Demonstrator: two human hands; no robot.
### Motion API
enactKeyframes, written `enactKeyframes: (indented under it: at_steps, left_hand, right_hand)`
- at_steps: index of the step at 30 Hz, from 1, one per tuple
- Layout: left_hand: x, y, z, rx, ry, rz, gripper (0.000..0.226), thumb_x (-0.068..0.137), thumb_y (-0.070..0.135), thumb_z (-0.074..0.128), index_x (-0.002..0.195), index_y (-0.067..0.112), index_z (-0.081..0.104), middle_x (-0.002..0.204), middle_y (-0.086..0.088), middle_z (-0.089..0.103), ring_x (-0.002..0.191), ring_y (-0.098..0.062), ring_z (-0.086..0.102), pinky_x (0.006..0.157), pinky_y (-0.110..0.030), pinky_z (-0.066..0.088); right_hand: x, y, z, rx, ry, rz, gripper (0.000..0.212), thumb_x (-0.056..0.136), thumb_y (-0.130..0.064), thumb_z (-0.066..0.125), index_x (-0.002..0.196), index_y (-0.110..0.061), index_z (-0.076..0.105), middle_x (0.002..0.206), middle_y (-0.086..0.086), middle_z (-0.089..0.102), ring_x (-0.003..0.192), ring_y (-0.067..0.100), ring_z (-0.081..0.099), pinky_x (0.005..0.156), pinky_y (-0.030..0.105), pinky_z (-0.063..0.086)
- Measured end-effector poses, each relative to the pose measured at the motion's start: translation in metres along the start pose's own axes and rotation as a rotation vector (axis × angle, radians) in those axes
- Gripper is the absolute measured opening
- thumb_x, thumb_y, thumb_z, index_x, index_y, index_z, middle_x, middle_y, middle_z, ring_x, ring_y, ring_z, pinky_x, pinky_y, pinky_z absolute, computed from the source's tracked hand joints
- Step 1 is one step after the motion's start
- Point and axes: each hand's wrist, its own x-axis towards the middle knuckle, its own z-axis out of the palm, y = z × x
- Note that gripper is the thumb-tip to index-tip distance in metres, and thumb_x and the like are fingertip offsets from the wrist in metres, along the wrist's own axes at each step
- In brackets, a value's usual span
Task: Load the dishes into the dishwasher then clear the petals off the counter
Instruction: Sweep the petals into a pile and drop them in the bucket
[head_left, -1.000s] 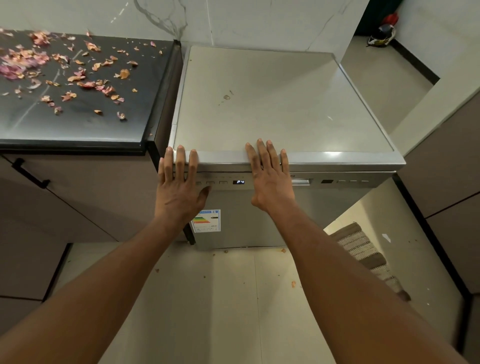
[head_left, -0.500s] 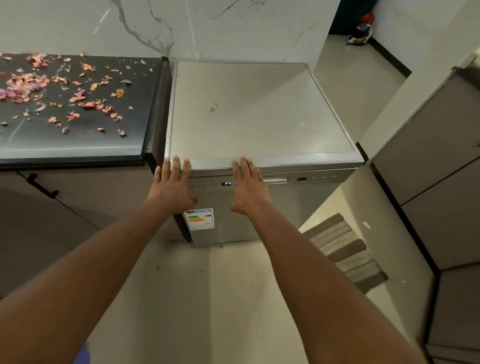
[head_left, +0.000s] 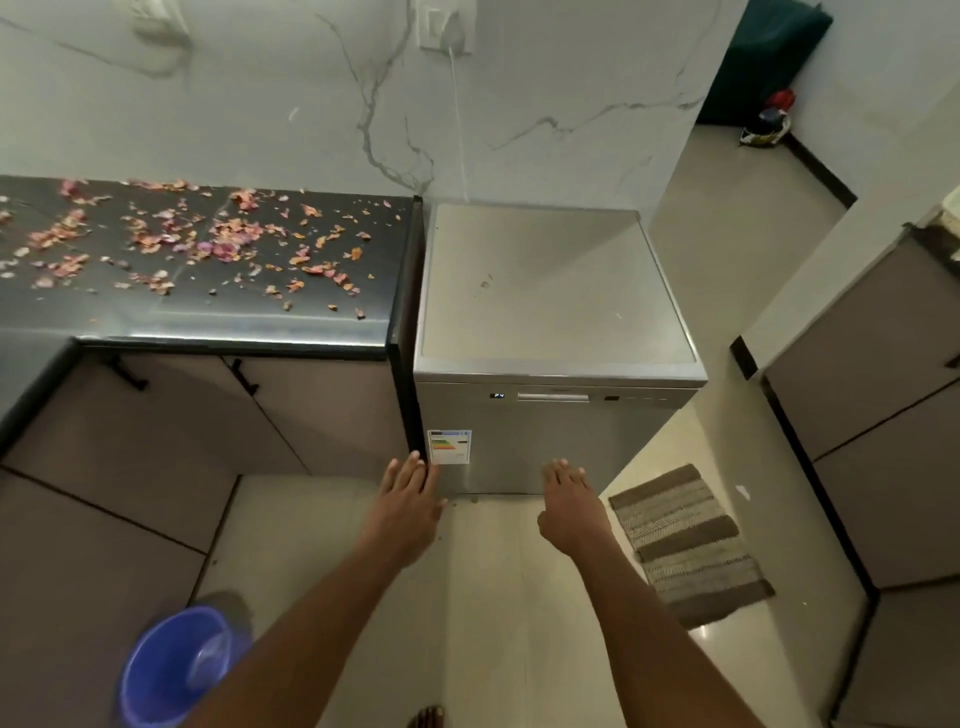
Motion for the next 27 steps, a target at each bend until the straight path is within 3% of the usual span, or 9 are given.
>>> enactKeyframes:
  at_steps: [5, 11, 14, 18, 27]
  left_hand:
    - [-0.037, 0.004, -0.024, -0.144, 0.093, 0.0, 0.086, 0.093, 0.05, -0.004, 0.154, 0.003, 0.035, 0.158, -0.014, 0.038, 0.155, -0.027, 0.016, 0.124, -0.039, -0.002]
    - [-0.045, -0.016, -0.052, -0.077, 0.137, 0.005, 0.067, 0.104, 0.045, 0.01, 0.156, 0.006, 0.029, 0.163, -0.013, 0.029, 0.156, -0.026, 0.01, 0.122, -0.039, -0.007]
    - [-0.046, -0.029, -0.064, -0.061, 0.151, 0.005, 0.076, 0.098, 0.047, 0.001, 0.156, 0.006, 0.029, 0.162, -0.013, 0.031, 0.156, -0.025, 0.01, 0.123, -0.039, -0.005]
    - [-0.047, -0.047, -0.074, -0.087, 0.15, -0.009, 0.057, 0.109, 0.04, 0.022, 0.153, 0.006, 0.034, 0.16, -0.013, 0.033, 0.156, -0.025, 0.01, 0.126, -0.043, 0.002]
    - [-0.033, -0.091, -0.086, -0.078, 0.142, 0.0, 0.052, 0.108, 0.041, 0.025, 0.146, 0.008, 0.042, 0.158, -0.014, 0.035, 0.155, -0.027, 0.01, 0.127, -0.047, 0.008]
  right_hand:
    - [-0.046, -0.043, 0.001, 0.114, -0.043, 0.034, 0.077, 0.099, -0.012, 0.052, 0.164, -0.008, 0.01, 0.172, 0.014, 0.008, 0.159, 0.032, 0.004, 0.128, 0.041, 0.009]
    - [-0.05, -0.099, -0.004, 0.133, 0.01, -0.011, 0.081, 0.098, -0.023, 0.055, 0.163, -0.006, 0.009, 0.172, 0.013, 0.009, 0.16, 0.026, 0.003, 0.129, 0.041, 0.001]
    - [-0.043, -0.123, -0.02, 0.119, 0.018, -0.028, 0.083, 0.099, -0.024, 0.055, 0.164, -0.007, 0.005, 0.172, 0.012, 0.007, 0.16, 0.025, 0.001, 0.13, 0.042, 0.0]
    - [-0.03, -0.148, -0.044, 0.13, 0.05, -0.04, 0.083, 0.099, -0.022, 0.054, 0.164, -0.007, 0.004, 0.172, 0.012, 0.005, 0.16, 0.025, 0.0, 0.13, 0.043, 0.0]
    - [0.004, -0.183, -0.058, 0.082, 0.121, -0.066, 0.082, 0.1, -0.023, 0.055, 0.163, -0.006, 0.007, 0.172, 0.014, 0.008, 0.16, 0.026, 0.001, 0.127, 0.041, -0.003]
